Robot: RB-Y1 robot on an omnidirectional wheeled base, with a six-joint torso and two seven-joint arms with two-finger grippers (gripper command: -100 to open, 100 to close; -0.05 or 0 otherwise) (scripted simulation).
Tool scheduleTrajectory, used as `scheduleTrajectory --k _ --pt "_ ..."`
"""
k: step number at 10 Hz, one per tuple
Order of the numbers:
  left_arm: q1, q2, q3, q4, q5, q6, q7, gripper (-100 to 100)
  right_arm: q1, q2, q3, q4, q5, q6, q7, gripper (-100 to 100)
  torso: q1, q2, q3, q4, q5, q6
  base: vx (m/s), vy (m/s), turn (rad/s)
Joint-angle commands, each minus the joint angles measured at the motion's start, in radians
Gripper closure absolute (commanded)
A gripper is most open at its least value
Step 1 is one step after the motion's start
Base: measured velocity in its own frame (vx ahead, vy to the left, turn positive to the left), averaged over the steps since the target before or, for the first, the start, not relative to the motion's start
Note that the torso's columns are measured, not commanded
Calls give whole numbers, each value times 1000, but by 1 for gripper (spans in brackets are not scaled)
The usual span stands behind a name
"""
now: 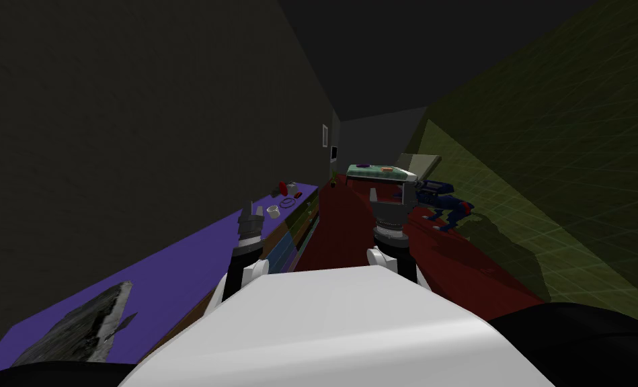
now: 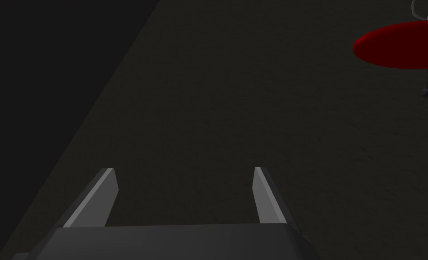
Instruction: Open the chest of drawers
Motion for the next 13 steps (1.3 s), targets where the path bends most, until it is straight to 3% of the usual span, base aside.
scheduleTrajectory --k 1,9,10,13 --pt "0 0 0 0 0 0 0 0 0 0 0 0 0 0 0 0 0 40 -82 41 0 0 0 0 0" --pt "0 0 0 0 0 0 0 0 0 0 0 0 0 0 0 0 0 618 -1234 617 0 0 0 0 0" --pt "-1 31 4 8 3 0 1 -100 0 0 0 0 0 0 0 0 0 691 -1382 691 0 0 35 -23 22" --pt "-7 93 18 42 13 1 3 -100 0 0 0 0 0 0 0 0 -2 734 -1477 736 0 0 87 -57 47"
